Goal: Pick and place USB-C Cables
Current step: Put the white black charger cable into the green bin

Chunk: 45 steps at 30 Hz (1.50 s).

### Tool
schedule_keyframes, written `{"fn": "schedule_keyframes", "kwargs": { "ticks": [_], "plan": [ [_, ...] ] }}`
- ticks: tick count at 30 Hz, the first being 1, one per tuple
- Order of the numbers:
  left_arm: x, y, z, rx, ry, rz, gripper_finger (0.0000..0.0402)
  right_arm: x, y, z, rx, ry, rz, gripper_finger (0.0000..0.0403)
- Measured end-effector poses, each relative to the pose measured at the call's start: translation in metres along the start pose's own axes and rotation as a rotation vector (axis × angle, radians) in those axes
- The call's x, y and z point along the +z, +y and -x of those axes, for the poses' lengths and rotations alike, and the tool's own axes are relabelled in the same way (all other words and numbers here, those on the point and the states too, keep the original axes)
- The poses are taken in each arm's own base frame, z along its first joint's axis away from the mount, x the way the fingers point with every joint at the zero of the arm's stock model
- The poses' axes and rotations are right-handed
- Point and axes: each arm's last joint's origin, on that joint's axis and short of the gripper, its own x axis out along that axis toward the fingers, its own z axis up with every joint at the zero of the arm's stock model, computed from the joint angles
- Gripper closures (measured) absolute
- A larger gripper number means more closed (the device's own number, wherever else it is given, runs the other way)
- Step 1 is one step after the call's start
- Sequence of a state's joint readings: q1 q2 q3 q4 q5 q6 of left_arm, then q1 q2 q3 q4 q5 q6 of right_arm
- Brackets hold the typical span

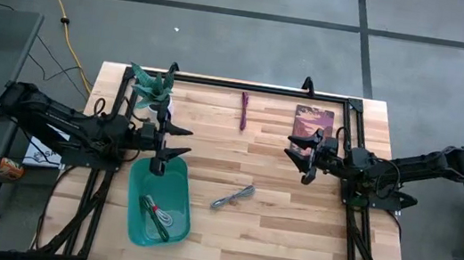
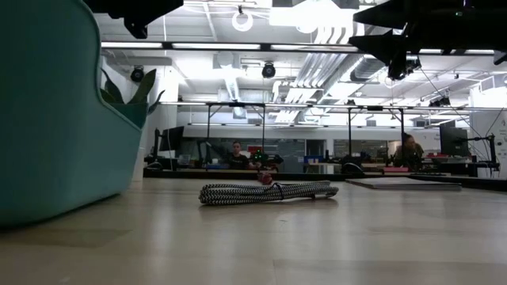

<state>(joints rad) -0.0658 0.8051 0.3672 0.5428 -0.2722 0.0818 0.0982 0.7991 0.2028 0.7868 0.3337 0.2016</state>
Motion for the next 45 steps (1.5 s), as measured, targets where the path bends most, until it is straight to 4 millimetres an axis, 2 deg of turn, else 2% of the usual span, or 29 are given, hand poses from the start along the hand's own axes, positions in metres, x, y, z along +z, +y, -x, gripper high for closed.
{"fn": "schedule_keyframes", "kwargs": {
  "ticks": [9,18,23,26,29,38,45],
  "plan": [
    [0.000,0.000,0.000,0.000,0.000,0.000,0.0200,0.000,0.000,0.000,-0.006,0.001,-0.034,0.0178],
    [0.000,0.000,0.000,0.000,-0.001,0.000,0.0200,-0.002,0.002,0.000,0.062,0.030,-0.048,0.0178],
    [0.001,0.000,0.000,0.001,-0.007,0.002,0.0200,-0.002,0.006,-0.003,0.192,0.026,0.010,0.0178],
    [0.001,0.000,0.000,0.001,-0.006,0.002,0.0200,0.000,0.011,-0.012,0.211,0.036,0.072,0.0178],
    [0.000,0.000,0.000,0.001,-0.005,-0.026,0.0200,-0.006,0.016,-0.029,0.199,0.153,0.081,0.0178],
    [0.001,0.000,0.000,0.001,-0.010,-0.058,0.0200,-0.049,0.045,-0.086,0.245,0.668,0.059,0.0178],
    [0.001,0.000,0.000,0.001,-0.007,-0.059,0.0200,-0.072,0.064,-0.115,0.313,0.942,0.081,0.0178]
  ]
}}
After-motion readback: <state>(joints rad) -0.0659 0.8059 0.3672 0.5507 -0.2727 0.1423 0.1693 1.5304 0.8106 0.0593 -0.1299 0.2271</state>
